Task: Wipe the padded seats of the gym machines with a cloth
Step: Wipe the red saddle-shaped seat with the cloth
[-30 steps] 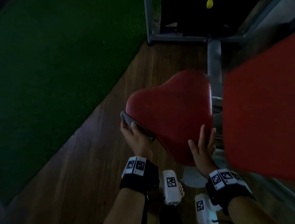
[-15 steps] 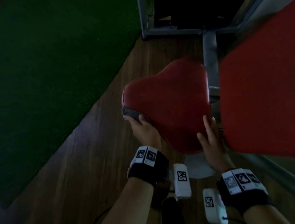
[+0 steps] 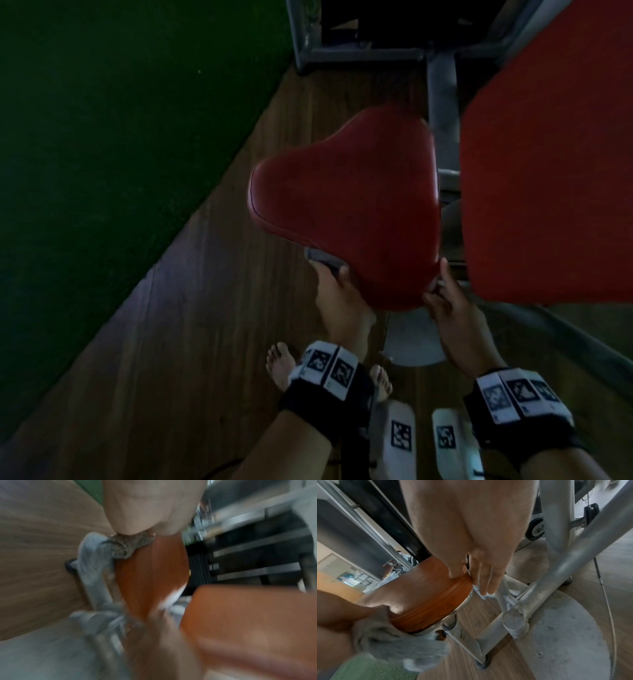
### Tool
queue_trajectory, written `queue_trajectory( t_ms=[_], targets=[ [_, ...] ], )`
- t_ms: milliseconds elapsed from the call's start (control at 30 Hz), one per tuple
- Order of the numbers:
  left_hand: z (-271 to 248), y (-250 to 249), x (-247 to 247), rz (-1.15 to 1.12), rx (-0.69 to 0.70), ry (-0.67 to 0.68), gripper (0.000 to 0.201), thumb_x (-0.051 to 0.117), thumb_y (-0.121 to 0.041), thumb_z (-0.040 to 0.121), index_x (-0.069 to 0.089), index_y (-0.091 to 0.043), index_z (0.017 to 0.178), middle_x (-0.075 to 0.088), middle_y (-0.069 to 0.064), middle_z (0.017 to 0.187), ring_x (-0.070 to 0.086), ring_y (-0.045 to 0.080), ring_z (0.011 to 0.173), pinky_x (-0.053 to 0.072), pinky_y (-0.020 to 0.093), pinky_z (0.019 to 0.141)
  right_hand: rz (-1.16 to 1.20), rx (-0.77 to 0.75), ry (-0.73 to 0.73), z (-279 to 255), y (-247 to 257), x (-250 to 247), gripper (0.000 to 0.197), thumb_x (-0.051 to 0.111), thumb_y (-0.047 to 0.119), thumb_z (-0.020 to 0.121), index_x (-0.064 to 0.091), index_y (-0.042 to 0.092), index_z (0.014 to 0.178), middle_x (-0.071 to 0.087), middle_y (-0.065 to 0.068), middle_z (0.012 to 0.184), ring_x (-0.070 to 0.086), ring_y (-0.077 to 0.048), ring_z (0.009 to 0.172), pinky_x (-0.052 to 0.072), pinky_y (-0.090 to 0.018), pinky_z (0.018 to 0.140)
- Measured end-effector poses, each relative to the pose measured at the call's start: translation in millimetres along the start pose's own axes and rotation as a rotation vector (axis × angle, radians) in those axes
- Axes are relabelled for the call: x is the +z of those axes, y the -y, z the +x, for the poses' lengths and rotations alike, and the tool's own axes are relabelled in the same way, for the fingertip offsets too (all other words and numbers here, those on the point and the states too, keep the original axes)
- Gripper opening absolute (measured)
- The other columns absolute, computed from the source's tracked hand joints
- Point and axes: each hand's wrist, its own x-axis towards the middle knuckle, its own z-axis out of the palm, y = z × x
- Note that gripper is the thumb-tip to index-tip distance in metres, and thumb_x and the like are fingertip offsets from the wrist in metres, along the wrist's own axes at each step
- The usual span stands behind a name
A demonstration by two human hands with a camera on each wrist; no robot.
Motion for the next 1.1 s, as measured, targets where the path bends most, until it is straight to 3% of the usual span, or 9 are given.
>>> queue_trajectory(
  t_ms=[200,333,400,500,567,633,767,1000,1100],
  targets=[
    [14.4,-26.8,-10.3,-0.049,0.03,-0.097,0.051,0.042,-0.019,0.101,0.029,-0.022,0.15,0.052,-0.002,0.135,0.052,0.013,0.119,0.042,0.032,0.101,0.041,-0.027,0.015,6.3,-10.7,-2.4,0.069,0.047,0.02,0.1,0.006,0.039,0.153,0.051,0.003,0.142,0.052,-0.009,0.122,0.044,-0.031,0.101],
    [23.0,-46.6,-7.6,-0.067,0.006,-0.188,0.054,0.041,-0.017,0.103,0.021,-0.014,0.153,0.049,0.001,0.136,0.048,0.02,0.125,0.037,0.026,0.095,0.086,-0.046,0.019,10.8,-13.2,1.3,0.052,0.052,0.025,0.099,0.032,0.025,0.146,0.049,-0.006,0.142,0.049,-0.007,0.119,0.045,-0.004,0.078],
    [8.2,-39.7,-0.7,-0.022,0.003,-0.138,0.06,0.039,-0.02,0.103,0.01,-0.022,0.155,0.046,-0.009,0.128,0.048,0.014,0.121,0.036,0.025,0.096,0.088,-0.054,-0.01,10.3,-13.5,2.4,0.063,0.06,0.04,0.09,0.033,0.024,0.145,0.051,-0.004,0.139,0.05,-0.01,0.12,0.045,-0.016,0.092],
    [-16.1,-16.2,4.0,0.061,0.033,-0.028,0.061,0.037,-0.028,0.103,0.005,-0.038,0.153,0.054,-0.009,0.131,0.057,0.011,0.111,0.048,0.034,0.096,-0.082,-0.059,-0.006,10.8,-10.1,-1.8,0.073,0.055,0.023,0.095,0.011,0.03,0.153,0.055,0.0,0.138,0.052,-0.012,0.123,0.042,-0.031,0.101],
    [-22.1,-7.7,0.2,0.105,0.05,0.032,0.059,0.036,-0.028,0.103,0.007,-0.036,0.153,0.06,-0.009,0.118,0.059,0.005,0.097,0.051,0.027,0.084,-0.105,-0.072,0.005,10.3,-9.0,-5.3,0.073,0.055,0.023,0.096,0.01,0.033,0.153,0.055,0.001,0.137,0.051,-0.013,0.125,0.042,-0.036,0.103],
    [-19.0,-12.6,-4.7,0.099,0.048,0.064,0.059,0.036,-0.028,0.103,0.008,-0.036,0.153,0.058,-0.006,0.125,0.058,0.006,0.101,0.05,0.031,0.089,-0.092,-0.082,-0.019,11.1,-9.3,-5.3,0.072,0.055,0.022,0.096,0.012,0.033,0.152,0.056,0.002,0.136,0.05,-0.013,0.126,0.043,-0.039,0.104],
    [4.7,-41.2,-12.4,0.015,0.074,-0.102,0.064,0.039,-0.019,0.103,0.004,-0.026,0.155,0.05,-0.011,0.121,0.05,-0.004,0.089,0.039,0.026,0.085,-0.043,-0.109,-0.039,12.5,-18.0,0.1,0.075,0.054,0.015,0.095,0.012,0.047,0.148,0.055,0.001,0.137,0.055,-0.014,0.122,0.047,-0.047,0.101],
    [-8.0,-30.1,4.2,0.015,0.032,-0.096,0.069,0.038,-0.023,0.104,-0.01,-0.03,0.153,0.047,-0.002,0.141,0.05,0.011,0.119,0.039,0.027,0.099,-0.105,-0.15,-0.068,11.4,-16.4,1.1,0.074,0.056,0.015,0.094,0.014,0.024,0.154,0.059,-0.005,0.131,0.055,-0.013,0.117,0.042,-0.024,0.094],
    [-19.7,-13.4,3.0,0.058,0.057,-0.016,0.068,0.037,-0.029,0.103,-0.01,-0.037,0.152,0.051,-0.006,0.137,0.055,0.009,0.111,0.046,0.034,0.099,-0.125,-0.129,-0.07,11.2,-16.2,0.8,0.076,0.056,0.017,0.095,0.011,0.031,0.154,0.062,0.001,0.127,0.057,-0.007,0.113,0.046,-0.027,0.094]
  ],
)
